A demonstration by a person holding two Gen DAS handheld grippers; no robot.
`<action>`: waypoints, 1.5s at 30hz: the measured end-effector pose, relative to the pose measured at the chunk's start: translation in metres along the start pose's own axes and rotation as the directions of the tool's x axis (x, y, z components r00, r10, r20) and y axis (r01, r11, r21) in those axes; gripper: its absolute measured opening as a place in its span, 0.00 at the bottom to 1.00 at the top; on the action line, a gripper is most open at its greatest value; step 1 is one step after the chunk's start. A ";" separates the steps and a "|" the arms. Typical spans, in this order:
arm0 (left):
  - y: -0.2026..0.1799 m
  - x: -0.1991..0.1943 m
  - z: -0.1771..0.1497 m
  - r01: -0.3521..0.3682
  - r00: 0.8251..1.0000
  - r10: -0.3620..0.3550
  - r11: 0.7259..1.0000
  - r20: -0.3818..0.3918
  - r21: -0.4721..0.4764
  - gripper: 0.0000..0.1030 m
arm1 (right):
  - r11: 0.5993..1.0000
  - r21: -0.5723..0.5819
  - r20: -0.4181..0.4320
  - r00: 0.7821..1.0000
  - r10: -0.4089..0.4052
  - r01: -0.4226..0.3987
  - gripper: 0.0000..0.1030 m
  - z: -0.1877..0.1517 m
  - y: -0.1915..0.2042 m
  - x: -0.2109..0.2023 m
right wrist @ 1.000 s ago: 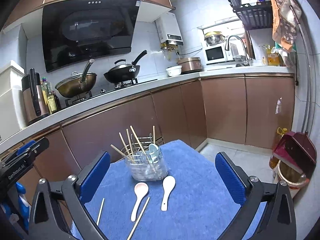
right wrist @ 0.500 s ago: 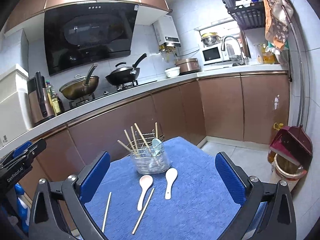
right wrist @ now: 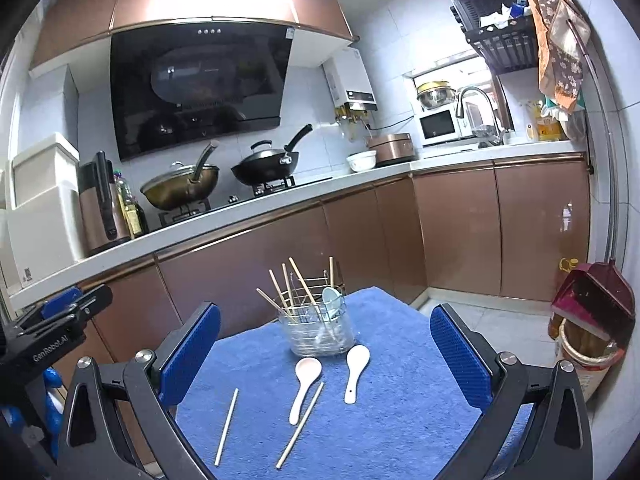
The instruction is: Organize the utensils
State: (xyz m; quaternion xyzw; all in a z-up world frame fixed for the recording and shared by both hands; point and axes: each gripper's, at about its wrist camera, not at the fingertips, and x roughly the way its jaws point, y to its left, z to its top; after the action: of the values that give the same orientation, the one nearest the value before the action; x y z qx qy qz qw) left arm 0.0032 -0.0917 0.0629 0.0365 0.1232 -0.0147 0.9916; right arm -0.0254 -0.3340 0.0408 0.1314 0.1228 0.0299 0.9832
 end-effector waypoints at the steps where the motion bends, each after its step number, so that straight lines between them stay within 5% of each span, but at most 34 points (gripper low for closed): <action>1: -0.001 -0.001 -0.001 0.000 1.000 0.000 1.000 0.002 0.001 0.67 | 1.000 0.004 0.003 1.000 0.007 -0.007 1.00 0.000 -0.001 -0.001; 30: -0.023 0.014 0.005 0.018 1.000 -0.018 1.000 0.010 0.001 0.67 | 0.999 0.020 -0.024 0.999 0.027 -0.027 1.00 0.017 -0.027 -0.004; 45: -0.016 0.031 0.003 -0.003 0.999 0.002 1.000 -0.046 -0.023 0.67 | 1.000 -0.013 -0.055 0.998 0.020 -0.021 1.00 0.020 -0.038 0.000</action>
State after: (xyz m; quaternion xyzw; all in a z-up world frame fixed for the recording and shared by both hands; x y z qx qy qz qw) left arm 0.0336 -0.1088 0.0571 0.0255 0.1460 -0.0111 0.9889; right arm -0.0199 -0.3757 0.0492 0.1252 0.1483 0.0446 0.9800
